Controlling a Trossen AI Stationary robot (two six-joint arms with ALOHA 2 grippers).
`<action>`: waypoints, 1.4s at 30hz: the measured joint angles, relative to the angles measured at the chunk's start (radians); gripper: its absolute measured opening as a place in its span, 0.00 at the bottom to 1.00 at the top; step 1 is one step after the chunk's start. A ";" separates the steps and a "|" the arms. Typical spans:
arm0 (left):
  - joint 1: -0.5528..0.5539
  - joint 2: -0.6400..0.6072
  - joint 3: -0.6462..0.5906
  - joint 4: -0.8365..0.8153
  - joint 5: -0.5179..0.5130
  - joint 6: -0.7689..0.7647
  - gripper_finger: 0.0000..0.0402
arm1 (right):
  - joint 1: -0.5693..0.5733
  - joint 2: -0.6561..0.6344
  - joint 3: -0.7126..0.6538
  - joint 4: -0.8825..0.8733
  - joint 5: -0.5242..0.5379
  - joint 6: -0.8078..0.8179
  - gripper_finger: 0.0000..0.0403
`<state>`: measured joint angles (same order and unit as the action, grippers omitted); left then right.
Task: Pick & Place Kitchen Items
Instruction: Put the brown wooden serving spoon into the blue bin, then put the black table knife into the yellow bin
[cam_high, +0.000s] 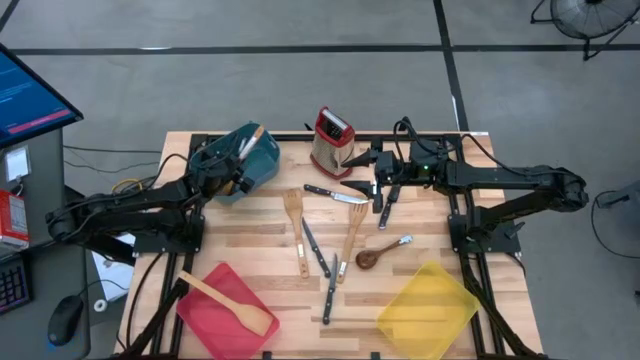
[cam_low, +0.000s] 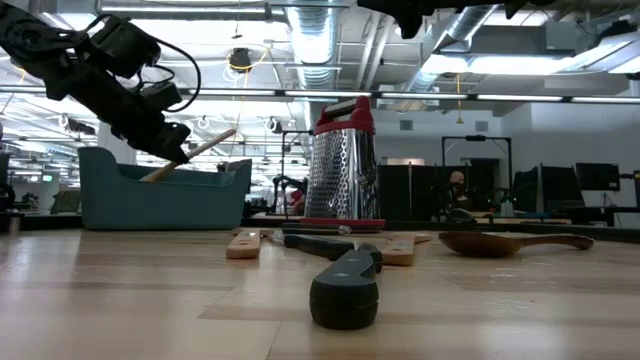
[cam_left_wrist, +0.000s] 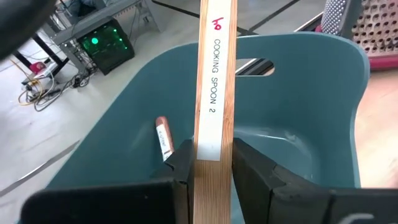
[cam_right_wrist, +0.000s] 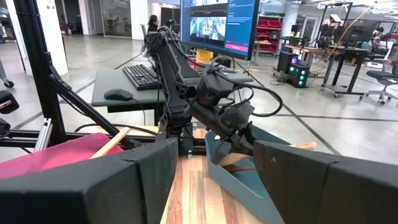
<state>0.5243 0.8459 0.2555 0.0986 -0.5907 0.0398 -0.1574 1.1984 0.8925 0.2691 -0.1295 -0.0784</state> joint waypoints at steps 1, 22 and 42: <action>0.000 0.000 0.000 0.000 0.000 -0.002 0.16 | 0.000 0.000 0.000 0.000 0.000 0.000 0.55; -0.001 0.000 0.005 0.012 0.046 -0.022 0.47 | 0.000 0.000 0.000 0.000 0.000 0.000 0.55; -0.259 0.021 0.199 0.021 0.705 0.137 0.52 | 0.000 0.000 0.000 -0.022 0.000 0.000 0.55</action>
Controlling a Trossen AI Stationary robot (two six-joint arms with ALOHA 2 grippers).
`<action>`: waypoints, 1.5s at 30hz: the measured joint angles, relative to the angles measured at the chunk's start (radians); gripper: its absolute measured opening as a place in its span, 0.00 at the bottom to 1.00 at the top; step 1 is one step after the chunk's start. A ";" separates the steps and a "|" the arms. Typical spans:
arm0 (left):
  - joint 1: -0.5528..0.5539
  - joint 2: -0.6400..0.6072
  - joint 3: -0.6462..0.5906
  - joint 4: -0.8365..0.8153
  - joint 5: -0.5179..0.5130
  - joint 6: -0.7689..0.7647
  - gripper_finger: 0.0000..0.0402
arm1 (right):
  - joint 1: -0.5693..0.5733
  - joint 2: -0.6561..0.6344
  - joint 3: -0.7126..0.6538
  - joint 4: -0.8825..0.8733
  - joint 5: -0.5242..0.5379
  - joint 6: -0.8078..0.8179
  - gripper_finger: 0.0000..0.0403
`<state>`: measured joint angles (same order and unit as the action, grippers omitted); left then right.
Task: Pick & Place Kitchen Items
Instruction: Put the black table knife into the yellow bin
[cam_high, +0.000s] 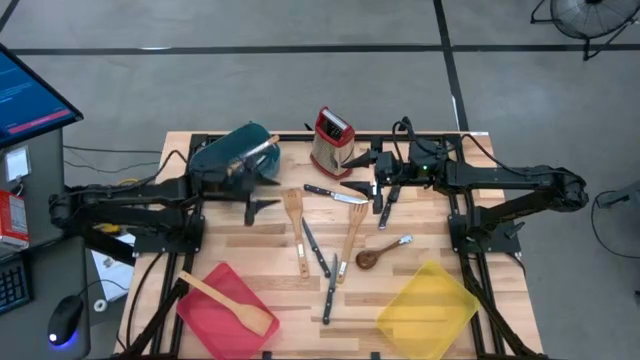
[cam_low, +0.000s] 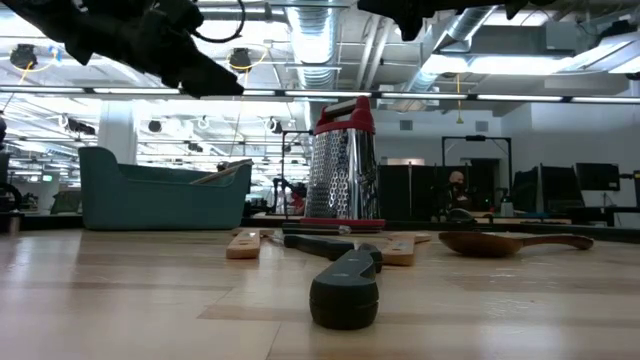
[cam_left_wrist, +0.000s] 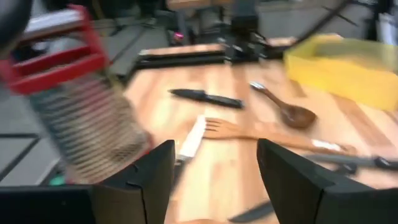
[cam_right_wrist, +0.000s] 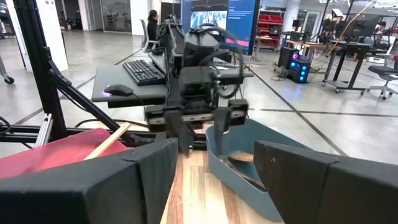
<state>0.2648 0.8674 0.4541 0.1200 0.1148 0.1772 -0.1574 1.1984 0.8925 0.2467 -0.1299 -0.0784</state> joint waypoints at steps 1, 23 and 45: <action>-0.014 0.008 0.000 -0.003 0.006 0.006 0.52 | 0.000 0.000 0.000 -0.002 0.000 0.000 0.55; -0.113 0.237 0.000 0.201 0.059 -0.028 0.53 | -0.012 0.152 0.002 -0.178 0.215 0.050 0.55; -0.113 -0.350 0.000 0.195 0.034 -0.108 0.53 | -0.076 0.657 0.001 0.092 0.209 0.098 0.55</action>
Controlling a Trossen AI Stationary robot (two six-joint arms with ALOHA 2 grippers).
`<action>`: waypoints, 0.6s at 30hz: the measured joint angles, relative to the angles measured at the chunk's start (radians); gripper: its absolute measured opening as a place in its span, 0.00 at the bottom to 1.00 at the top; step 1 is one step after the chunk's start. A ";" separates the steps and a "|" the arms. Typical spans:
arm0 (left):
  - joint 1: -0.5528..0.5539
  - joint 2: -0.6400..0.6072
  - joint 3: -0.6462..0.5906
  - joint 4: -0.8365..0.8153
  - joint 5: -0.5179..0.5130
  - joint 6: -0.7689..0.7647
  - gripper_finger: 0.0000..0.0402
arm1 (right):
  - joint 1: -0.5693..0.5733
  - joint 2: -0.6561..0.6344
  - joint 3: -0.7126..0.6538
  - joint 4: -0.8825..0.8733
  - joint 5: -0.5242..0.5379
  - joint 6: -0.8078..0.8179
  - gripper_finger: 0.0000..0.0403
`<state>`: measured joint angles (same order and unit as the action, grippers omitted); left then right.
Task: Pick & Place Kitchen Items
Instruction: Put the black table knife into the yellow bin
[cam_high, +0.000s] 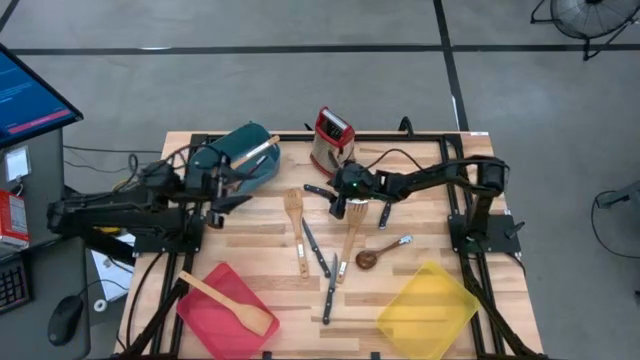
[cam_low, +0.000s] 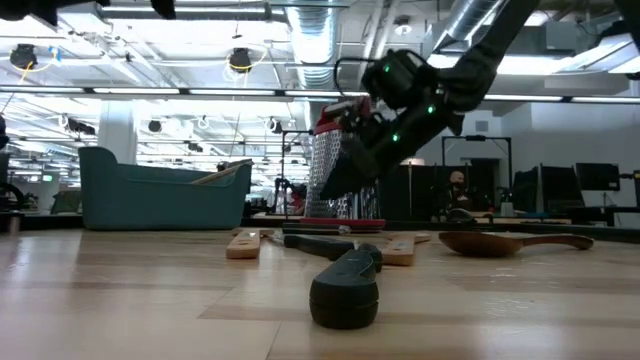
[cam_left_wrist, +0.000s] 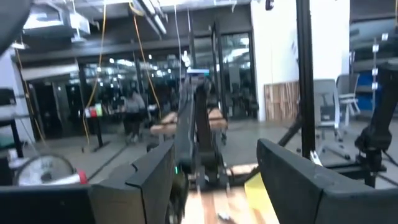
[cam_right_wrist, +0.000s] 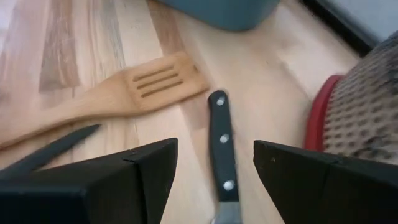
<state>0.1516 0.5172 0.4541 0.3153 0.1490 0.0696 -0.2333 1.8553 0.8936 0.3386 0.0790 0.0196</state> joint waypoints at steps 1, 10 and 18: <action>0.000 -0.012 0.000 0.000 0.000 0.000 0.53 | 0.002 0.013 -0.001 0.001 0.000 0.000 0.55; 0.000 -0.040 0.000 -0.001 0.000 -0.003 0.53 | -0.009 0.124 0.000 0.092 0.000 0.040 0.55; 0.000 -0.038 0.000 -0.001 0.001 -0.004 0.53 | -0.011 0.160 0.002 0.088 0.004 0.060 0.46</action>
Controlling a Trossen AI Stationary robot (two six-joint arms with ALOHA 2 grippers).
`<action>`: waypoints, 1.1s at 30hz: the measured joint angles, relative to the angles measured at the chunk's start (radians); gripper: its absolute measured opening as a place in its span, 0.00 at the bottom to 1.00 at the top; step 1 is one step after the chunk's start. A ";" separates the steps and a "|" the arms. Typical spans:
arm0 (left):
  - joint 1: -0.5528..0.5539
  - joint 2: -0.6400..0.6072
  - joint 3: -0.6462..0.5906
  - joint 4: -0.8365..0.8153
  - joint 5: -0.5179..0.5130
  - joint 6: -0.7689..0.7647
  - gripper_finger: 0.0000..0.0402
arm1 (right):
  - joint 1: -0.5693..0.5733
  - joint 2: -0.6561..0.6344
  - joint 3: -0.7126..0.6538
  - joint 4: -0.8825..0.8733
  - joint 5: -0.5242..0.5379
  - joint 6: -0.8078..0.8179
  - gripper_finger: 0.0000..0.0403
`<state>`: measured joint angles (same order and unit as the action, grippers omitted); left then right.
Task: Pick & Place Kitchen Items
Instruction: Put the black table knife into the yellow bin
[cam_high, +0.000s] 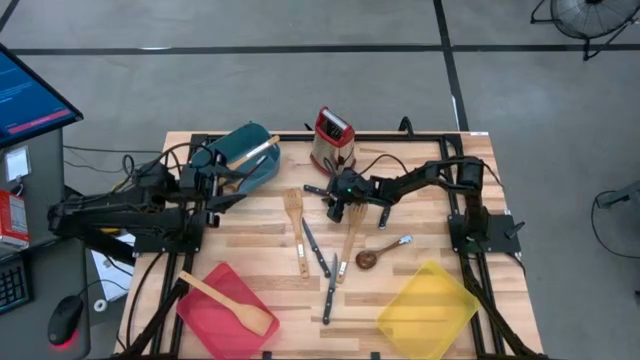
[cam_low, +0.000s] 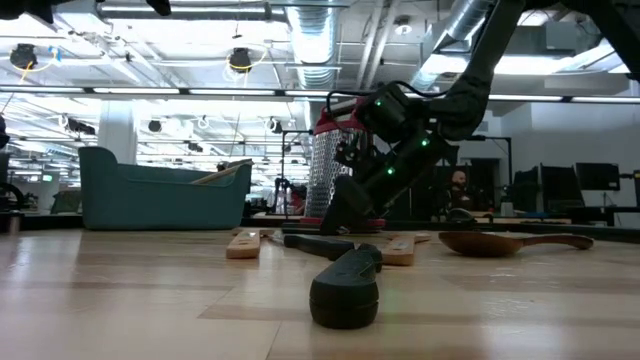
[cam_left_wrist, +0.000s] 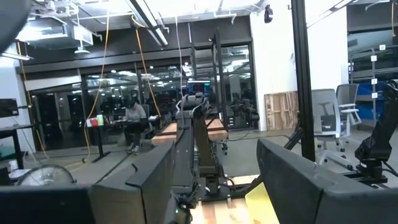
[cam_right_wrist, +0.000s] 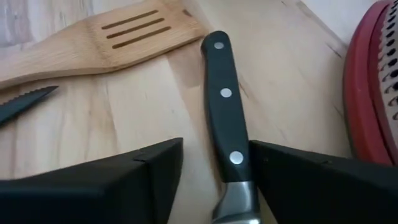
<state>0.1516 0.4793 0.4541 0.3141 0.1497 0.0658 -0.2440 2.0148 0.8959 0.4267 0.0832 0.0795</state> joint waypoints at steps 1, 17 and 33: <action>0.000 0.000 0.000 0.000 0.000 0.000 0.53 | 0.001 0.000 0.000 -0.004 0.000 0.000 0.43; 0.000 0.000 0.000 0.000 0.000 -0.004 0.53 | 0.010 -0.041 -0.007 0.009 0.001 0.000 0.18; 0.000 0.000 0.000 0.001 -0.029 0.000 0.53 | 0.036 -0.622 -0.003 0.079 -0.160 -0.102 0.20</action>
<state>0.1516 0.4793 0.4541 0.3149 0.1207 0.0658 -0.2079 1.3927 0.8925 0.5061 -0.0771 -0.0226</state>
